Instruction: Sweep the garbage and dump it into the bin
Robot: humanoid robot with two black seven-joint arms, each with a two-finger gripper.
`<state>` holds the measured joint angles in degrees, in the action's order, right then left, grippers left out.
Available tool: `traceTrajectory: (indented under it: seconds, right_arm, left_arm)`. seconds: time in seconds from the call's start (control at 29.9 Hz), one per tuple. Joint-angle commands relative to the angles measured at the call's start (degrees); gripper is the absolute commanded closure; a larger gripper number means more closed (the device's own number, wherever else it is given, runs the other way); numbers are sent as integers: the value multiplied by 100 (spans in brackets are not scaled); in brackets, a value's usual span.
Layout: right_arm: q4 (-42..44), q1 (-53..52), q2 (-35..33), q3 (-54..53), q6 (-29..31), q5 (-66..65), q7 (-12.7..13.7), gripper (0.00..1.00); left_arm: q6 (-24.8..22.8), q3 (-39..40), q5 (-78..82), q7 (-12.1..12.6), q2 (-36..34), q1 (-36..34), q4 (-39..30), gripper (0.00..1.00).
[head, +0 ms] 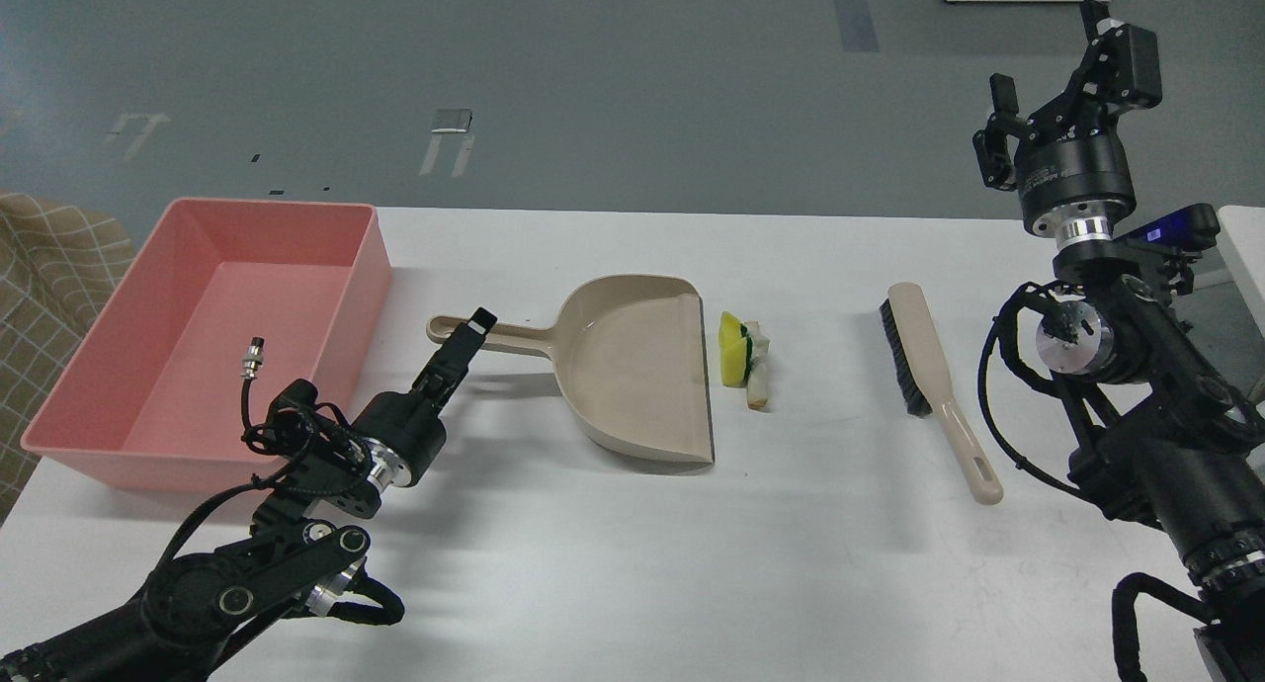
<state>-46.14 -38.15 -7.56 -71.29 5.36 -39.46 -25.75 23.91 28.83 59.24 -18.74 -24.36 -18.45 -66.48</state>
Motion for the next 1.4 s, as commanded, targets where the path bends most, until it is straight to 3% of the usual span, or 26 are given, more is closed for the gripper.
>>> traceTrajectory:
  seconds: [0.0,0.3,0.5,0.83,0.9,0.97,1.04,1.07,1.1,1.14,1.37]
  right_arm:
    - [0,18,0,1,-8,0,0,0]
    - [0,9,9,1,-9,0,0,0]
    - [-9,9,9,-8,-17,0,0,0]
    - [-18,18,9,-8,-17,0,0,0]
    - [-18,18,9,-8,-17,0,0,0]
    - [-18,18,1,-8,-17,0,0,0]
    - [-18,9,-8,-8,-17,0,0,0]
    - [-18,9,-8,-8,-17,0,0,0]
    - [-27,9,-8,-8,-17,0,0,0]
    - [-27,9,-17,-8,-17,0,0,0]
    - [-176,140,-263,53,0,0,131,0]
  left_arm:
    - [-1,-9,0,-7,54,-44,91,2]
    - [-1,-9,0,37,160,-114,179,6]
    - [-1,0,-44,46,160,-158,214,19]
    - [-1,-9,-61,64,160,-238,249,29]
    - [-1,-18,-62,72,160,-238,258,40]
    - [-1,-27,-62,116,160,-246,267,46]
    - [-1,-35,-62,169,160,-246,267,60]
    - [-1,-36,-62,186,160,-246,267,68]
    - [-1,-53,-62,213,160,-246,276,89]
    - [-1,-53,-53,257,160,-246,276,100]
    - [-9,-62,-53,310,151,-255,276,100]
